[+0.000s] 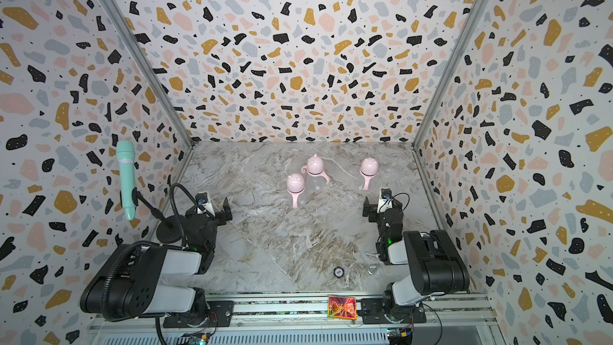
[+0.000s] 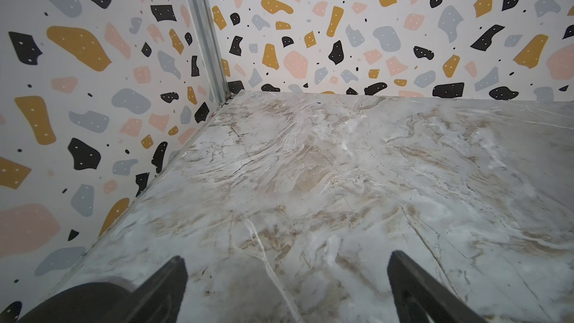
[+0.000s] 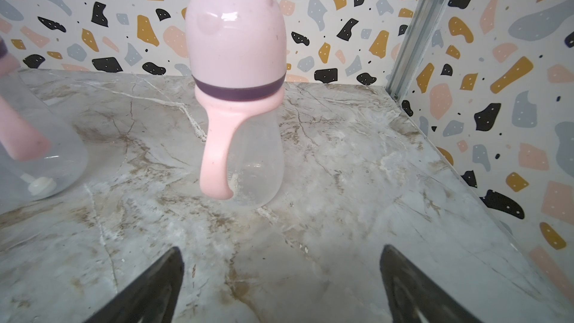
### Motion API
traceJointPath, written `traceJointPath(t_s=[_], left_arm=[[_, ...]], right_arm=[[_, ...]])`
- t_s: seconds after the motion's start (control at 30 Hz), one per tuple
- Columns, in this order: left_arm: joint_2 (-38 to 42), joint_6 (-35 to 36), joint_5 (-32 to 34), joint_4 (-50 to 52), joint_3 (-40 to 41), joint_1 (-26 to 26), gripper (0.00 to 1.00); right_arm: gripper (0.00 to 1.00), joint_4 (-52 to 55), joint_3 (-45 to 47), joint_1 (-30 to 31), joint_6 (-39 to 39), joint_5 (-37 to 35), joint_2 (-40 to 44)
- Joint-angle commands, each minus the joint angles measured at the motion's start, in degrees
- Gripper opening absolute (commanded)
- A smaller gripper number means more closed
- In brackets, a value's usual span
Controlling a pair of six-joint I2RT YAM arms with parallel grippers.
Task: Assemble the baby bottles
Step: Reset both arms
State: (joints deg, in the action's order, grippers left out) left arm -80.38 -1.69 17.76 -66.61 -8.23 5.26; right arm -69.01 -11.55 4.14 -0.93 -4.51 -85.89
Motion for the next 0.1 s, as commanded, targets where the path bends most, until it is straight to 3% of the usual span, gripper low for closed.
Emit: traceJointPath(t_s=[0.0,0.07], left_arm=[[0.5,-0.6,1.1,-2.0,-1.0,-0.3,1.0],[0.5,-0.6,1.1,-2.0,-1.0,-0.3,1.0]], right_arm=[[0.99,-0.8,-0.9,0.0,0.6,0.1,0.8],[0.99,-1.1,-0.7,0.2,0.7,-0.3,0.9]])
